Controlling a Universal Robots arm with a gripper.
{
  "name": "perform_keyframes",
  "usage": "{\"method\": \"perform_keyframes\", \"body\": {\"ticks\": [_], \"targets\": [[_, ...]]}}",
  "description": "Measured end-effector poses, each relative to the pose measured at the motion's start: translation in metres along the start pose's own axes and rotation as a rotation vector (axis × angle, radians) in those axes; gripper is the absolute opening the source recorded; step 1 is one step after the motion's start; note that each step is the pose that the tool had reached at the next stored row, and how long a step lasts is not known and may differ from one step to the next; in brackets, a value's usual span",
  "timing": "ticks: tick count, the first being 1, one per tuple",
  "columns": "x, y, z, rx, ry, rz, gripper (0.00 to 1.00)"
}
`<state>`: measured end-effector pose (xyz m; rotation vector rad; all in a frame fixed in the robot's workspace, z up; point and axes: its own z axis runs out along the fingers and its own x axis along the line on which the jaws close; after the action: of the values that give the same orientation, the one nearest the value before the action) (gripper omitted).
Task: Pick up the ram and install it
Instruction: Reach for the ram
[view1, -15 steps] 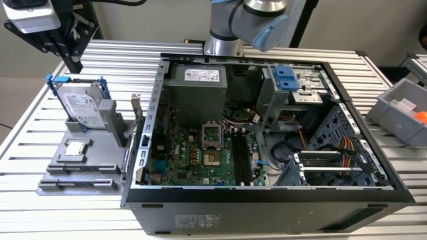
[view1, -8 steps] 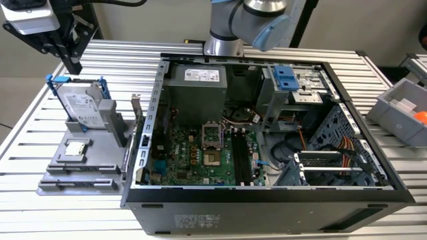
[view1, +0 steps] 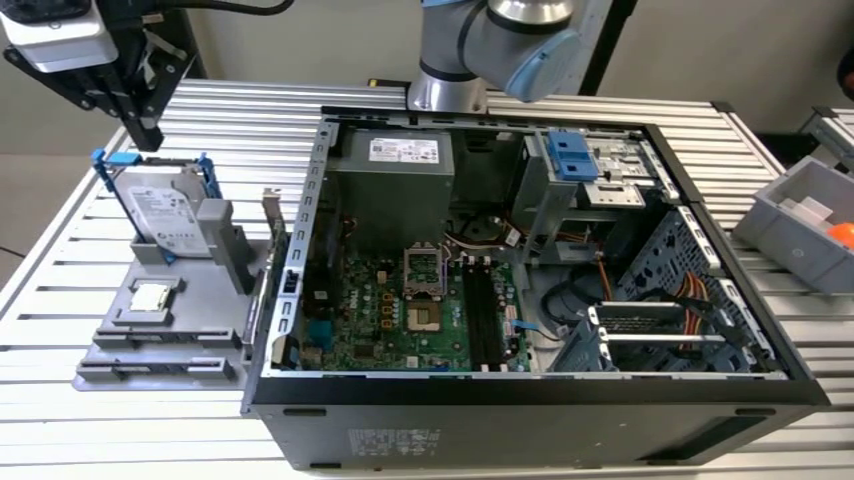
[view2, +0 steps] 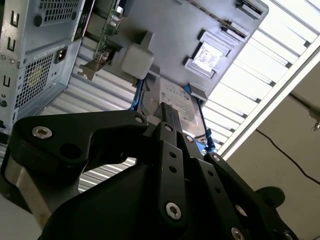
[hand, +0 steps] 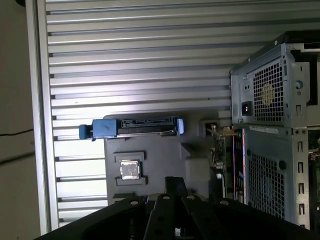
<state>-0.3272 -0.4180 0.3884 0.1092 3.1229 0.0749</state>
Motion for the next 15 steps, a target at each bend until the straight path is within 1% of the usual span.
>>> {"method": "perform_keyframes", "body": {"ticks": [7, 15], "targets": [[-0.0002, -0.0032, 0.0001, 0.0, 0.0, 0.0, 0.0], [-0.0004, -0.0126, 0.0, 0.0001, 0.0001, 0.0, 0.0]]}}
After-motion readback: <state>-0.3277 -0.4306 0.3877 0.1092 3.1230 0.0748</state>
